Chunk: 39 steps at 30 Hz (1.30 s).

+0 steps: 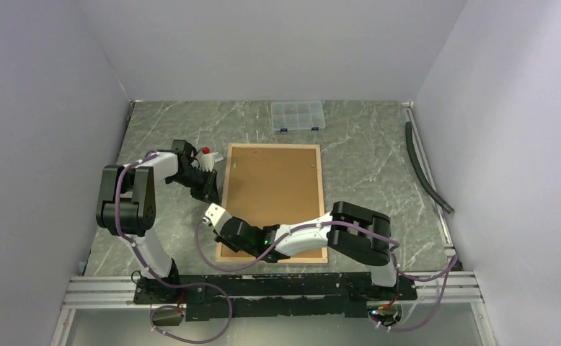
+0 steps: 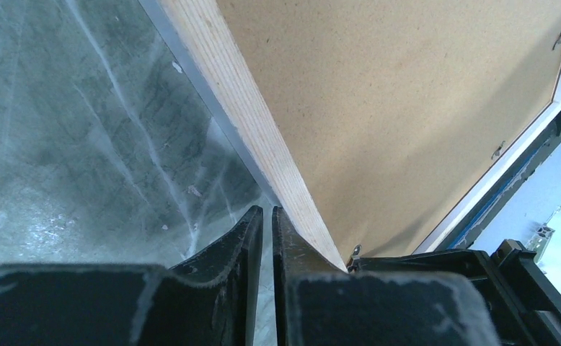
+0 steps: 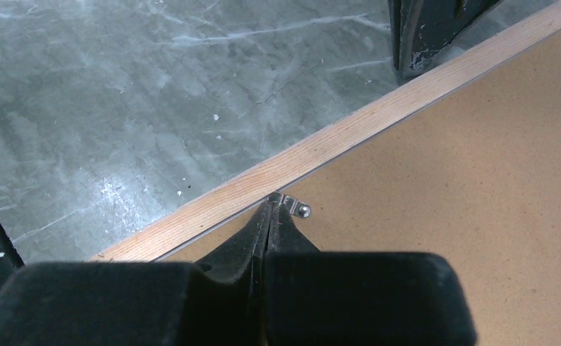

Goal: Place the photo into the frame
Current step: Install the photo frame at the center of the board.

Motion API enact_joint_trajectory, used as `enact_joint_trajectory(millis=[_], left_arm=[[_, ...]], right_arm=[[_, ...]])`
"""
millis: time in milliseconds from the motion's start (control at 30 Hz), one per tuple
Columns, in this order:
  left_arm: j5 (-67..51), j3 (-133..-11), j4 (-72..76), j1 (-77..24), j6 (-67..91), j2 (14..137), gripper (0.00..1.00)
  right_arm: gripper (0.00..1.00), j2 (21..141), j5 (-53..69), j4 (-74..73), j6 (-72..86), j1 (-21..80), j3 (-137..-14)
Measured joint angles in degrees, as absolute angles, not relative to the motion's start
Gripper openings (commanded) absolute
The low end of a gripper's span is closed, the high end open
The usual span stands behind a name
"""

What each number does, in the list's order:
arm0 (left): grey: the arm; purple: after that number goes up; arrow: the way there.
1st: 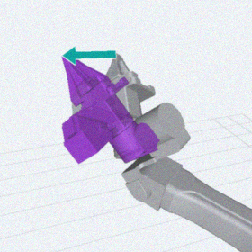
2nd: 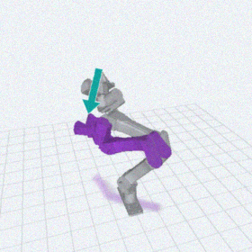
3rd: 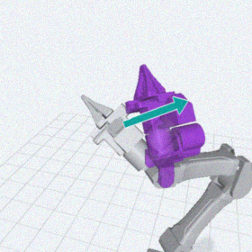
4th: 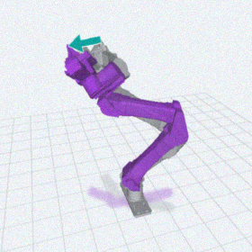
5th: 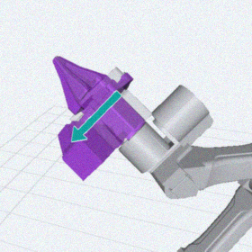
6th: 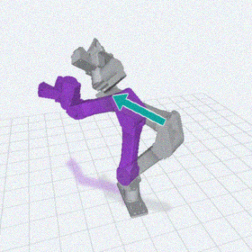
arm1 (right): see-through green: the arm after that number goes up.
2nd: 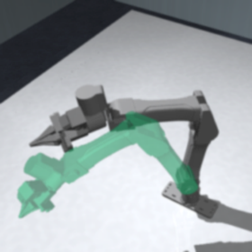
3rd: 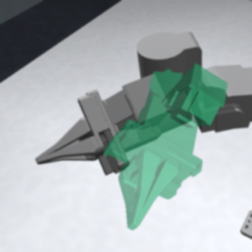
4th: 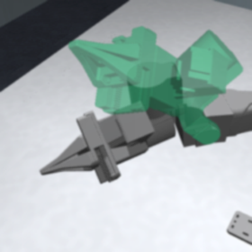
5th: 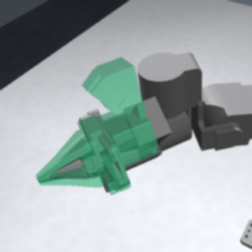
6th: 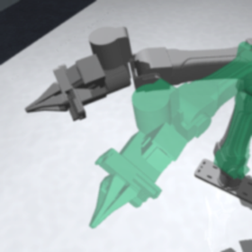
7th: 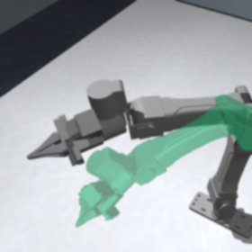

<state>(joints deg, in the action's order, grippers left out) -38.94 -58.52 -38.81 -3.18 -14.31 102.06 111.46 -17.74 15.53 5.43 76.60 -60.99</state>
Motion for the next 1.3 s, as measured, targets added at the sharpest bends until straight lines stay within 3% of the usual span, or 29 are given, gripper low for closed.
enact_joint_trajectory(millis=[733,967,1300], left_arm=[[-38.94,-61.71,-43.35,-3.68,-16.84,103.39,0.1],[-39.88,-66.85,-44.16,-3.73,-15.49,102.41,0.26],[-39.79,-69.38,-41.89,-2.72,-11.44,106.17,0.37]], right_arm=[[0.0,110.13,-18.55,19.03,5.85,75.0,-59.57],[0.0,97.06,-14.48,20.05,9.85,68.29,-53.15],[0.01,96.55,-9.85,21.02,13.93,62.59,-49.36]])
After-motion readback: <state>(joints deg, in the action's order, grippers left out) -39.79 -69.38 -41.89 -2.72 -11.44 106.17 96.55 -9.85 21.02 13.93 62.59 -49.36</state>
